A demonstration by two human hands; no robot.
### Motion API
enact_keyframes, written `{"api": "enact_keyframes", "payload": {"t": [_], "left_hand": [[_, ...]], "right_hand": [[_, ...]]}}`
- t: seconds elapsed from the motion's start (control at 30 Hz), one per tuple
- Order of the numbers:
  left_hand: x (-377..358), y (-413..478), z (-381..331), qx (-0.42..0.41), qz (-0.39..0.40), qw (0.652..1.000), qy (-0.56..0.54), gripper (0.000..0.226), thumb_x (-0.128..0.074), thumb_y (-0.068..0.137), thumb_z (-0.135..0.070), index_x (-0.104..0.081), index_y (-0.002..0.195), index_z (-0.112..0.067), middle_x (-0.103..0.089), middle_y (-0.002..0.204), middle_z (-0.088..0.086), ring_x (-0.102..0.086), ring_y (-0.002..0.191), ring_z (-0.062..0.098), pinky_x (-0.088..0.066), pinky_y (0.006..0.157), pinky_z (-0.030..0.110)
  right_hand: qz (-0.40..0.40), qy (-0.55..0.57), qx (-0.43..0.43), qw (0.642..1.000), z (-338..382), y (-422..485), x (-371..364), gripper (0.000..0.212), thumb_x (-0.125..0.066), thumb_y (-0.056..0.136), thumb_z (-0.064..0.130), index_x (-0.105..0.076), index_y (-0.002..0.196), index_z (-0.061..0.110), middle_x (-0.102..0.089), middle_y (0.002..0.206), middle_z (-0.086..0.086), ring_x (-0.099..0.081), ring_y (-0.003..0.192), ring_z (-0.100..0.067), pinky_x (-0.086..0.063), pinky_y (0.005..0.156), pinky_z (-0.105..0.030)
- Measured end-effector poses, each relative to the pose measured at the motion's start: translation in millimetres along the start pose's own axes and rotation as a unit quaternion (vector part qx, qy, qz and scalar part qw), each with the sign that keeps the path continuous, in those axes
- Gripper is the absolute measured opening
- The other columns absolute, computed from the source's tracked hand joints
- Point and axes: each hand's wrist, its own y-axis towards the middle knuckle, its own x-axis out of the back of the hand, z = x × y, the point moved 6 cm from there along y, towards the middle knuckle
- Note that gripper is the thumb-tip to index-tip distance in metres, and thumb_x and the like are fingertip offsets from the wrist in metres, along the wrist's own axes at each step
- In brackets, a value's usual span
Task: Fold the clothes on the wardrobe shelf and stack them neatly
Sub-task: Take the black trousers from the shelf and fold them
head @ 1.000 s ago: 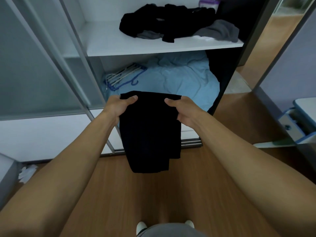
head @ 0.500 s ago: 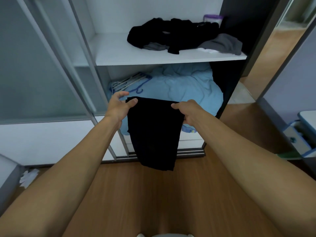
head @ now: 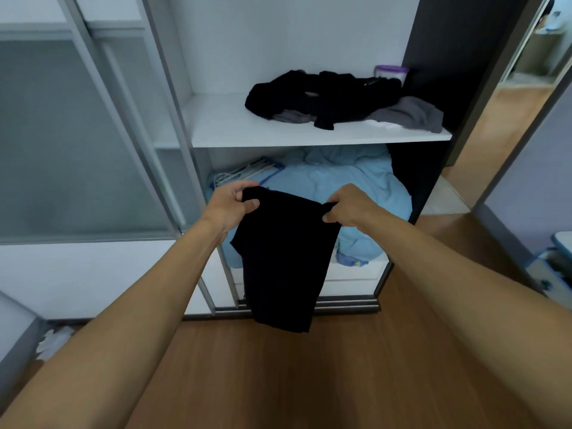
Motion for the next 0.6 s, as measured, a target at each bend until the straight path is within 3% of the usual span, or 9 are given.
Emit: {"api": "enact_keyframes", "payload": {"t": [0.03, 0.1, 0.17, 0.23, 0.3, 0.37, 0.5, 0.6], "left_hand": [[2.8, 1.5, -2.5, -0.008, -0.001, 1.000, 0.003, 0.036, -0.067, 0.090, 0.006, -0.067, 0.121, -0.012, -0.073, 0.106, 0.007, -0.069, 0.094, 0.016, -0.053, 0.072, 0.012], [12.0, 4.6, -6.0, -0.026, -0.010, 1.000, 0.004, 0.033, -0.068, 0.089, 0.005, -0.069, 0.116, -0.013, -0.073, 0.099, 0.002, -0.068, 0.093, 0.016, -0.051, 0.068, 0.008], [24.5, 6.5, -7.3, -0.042, -0.015, 0.999, 0.000, 0.033, -0.074, 0.087, -0.005, -0.069, 0.115, -0.020, -0.073, 0.099, -0.003, -0.069, 0.095, 0.014, -0.049, 0.070, 0.007], [35.9, 7.6, -3.3, -0.045, -0.009, 0.999, 0.018, 0.046, -0.082, 0.082, -0.023, -0.063, 0.123, -0.028, -0.067, 0.111, -0.004, -0.064, 0.103, 0.007, -0.047, 0.080, 0.010], [40.5, 6.1, 8.9, -0.019, 0.010, 0.999, 0.024, 0.072, -0.087, 0.074, -0.033, -0.050, 0.135, -0.032, -0.055, 0.130, -0.002, -0.053, 0.119, 0.010, -0.043, 0.102, 0.024], [31.3, 1.1, 24.2, 0.014, 0.064, 0.998, -0.012, 0.089, -0.089, 0.066, -0.034, -0.040, 0.141, -0.032, -0.051, 0.138, -0.006, -0.049, 0.128, 0.011, -0.037, 0.113, 0.033], [-2.1, -7.8, 30.2, 0.017, 0.169, 0.983, -0.072, 0.095, -0.093, 0.064, -0.031, -0.046, 0.145, -0.019, -0.065, 0.134, -0.002, -0.060, 0.123, 0.012, -0.043, 0.111, 0.033], [-14.0, -5.9, 13.9, 0.009, 0.144, 0.982, -0.119, 0.078, -0.088, 0.065, -0.025, -0.056, 0.135, -0.015, -0.069, 0.127, 0.002, -0.063, 0.120, 0.017, -0.045, 0.110, 0.036]], "right_hand": [[-0.023, -0.027, 0.024, 0.999, 4.0, 0.8, 2.8, 0.012, -0.076, 0.082, 0.009, -0.069, 0.085, 0.000, -0.062, 0.085, -0.012, -0.060, 0.083, -0.025, -0.046, 0.069, -0.028], [-0.063, 0.000, 0.090, 0.994, 11.5, 2.1, 7.0, 0.018, -0.075, 0.084, 0.010, -0.062, 0.071, 0.006, -0.056, 0.078, -0.009, -0.055, 0.072, -0.019, -0.038, 0.061, -0.026], [-0.082, 0.060, 0.142, 0.985, 18.9, 0.2, 8.1, 0.017, -0.073, 0.086, 0.010, -0.061, 0.075, 0.005, -0.054, 0.076, -0.005, -0.051, 0.067, -0.013, -0.036, 0.059, -0.027], [-0.084, 0.134, 0.144, 0.977, 23.3, 0.1, 10.5, 0.017, -0.071, 0.088, 0.012, -0.057, 0.078, 0.012, -0.053, 0.072, 0.002, -0.049, 0.062, -0.007, -0.037, 0.056, -0.024], [-0.055, 0.217, 0.128, 0.966, 27.3, 1.3, 12.4, 0.027, -0.073, 0.087, 0.013, -0.052, 0.073, 0.020, -0.052, 0.067, 0.004, -0.051, 0.059, -0.006, -0.038, 0.055, -0.021], [-0.006, 0.273, 0.125, 0.954, 32.5, 0.6, 13.7, 0.030, -0.074, 0.086, 0.011, -0.052, 0.071, 0.023, -0.054, 0.069, 0.002, -0.056, 0.068, -0.013, -0.042, 0.063, -0.024], [0.054, 0.375, 0.146, 0.914, 38.3, -6.6, 20.6, 0.038, -0.071, 0.087, 0.001, -0.051, 0.065, 0.024, -0.053, 0.065, 0.003, -0.056, 0.064, -0.014, -0.045, 0.058, -0.022], [0.063, 0.445, 0.153, 0.880, 34.3, -9.8, 30.1, 0.034, -0.067, 0.090, 0.000, -0.053, 0.067, 0.022, -0.058, 0.067, 0.003, -0.060, 0.064, -0.012, -0.050, 0.058, -0.022]]}}
